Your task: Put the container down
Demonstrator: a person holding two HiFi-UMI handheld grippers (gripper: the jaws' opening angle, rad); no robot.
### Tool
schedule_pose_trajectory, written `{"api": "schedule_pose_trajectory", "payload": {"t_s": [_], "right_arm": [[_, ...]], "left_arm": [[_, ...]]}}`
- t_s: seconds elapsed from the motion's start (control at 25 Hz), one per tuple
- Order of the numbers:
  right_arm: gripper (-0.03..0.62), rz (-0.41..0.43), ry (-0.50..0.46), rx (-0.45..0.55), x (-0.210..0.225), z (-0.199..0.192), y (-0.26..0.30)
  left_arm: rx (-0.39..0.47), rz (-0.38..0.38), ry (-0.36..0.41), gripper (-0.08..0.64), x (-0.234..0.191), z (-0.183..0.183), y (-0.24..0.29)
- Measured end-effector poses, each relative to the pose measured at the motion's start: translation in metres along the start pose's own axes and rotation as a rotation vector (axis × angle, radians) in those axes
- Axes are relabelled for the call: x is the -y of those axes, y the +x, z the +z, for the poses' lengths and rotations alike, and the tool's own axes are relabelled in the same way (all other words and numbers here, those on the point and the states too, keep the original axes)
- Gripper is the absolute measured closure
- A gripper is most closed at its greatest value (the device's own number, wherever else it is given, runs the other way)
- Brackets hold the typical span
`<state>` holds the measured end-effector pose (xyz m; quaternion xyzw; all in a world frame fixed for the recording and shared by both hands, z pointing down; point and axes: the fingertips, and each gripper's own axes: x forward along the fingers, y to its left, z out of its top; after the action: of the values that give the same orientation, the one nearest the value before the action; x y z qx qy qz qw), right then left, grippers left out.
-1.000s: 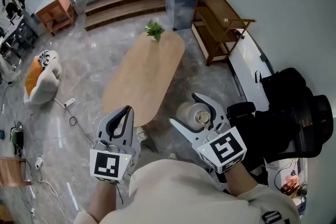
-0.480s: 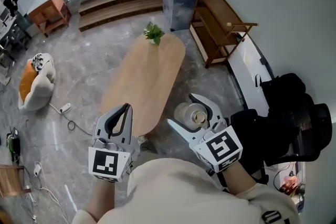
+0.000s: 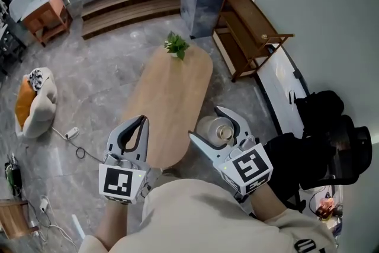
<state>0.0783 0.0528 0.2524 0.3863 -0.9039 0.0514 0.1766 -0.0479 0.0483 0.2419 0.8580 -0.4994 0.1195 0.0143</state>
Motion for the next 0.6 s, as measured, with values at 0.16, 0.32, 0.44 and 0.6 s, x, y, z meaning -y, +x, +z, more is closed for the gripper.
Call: {"api": "schedule_pose_trajectory", "payload": {"t_s": [0.16,0.32,0.44,0.6], "right_arm": [[0.258,-0.013,0.006,-0.006,-0.003,0.017,0.044],[0.258,-0.025,0.01,-0.015,-0.006,0.033,0.084],[0.258,-0.039,0.016,-0.027,-0.004,0.038,0.107],[0.258,-0.051,0.036,-0.029,0.0,0.043,0.133]], "left_arm": [[-0.002,-0.008,-0.005,0.548,-0.048,-0.004,0.014],[0.004,-0.017,-0.003,0.548,-0.09,-0.003,0.022],[-0.005,-0.029,-0.01,0.548,-0.109,-0.009,0.027],[-0.022,-0.036,-0.006,0.548,-0.127,-0.02,0.036]]}}
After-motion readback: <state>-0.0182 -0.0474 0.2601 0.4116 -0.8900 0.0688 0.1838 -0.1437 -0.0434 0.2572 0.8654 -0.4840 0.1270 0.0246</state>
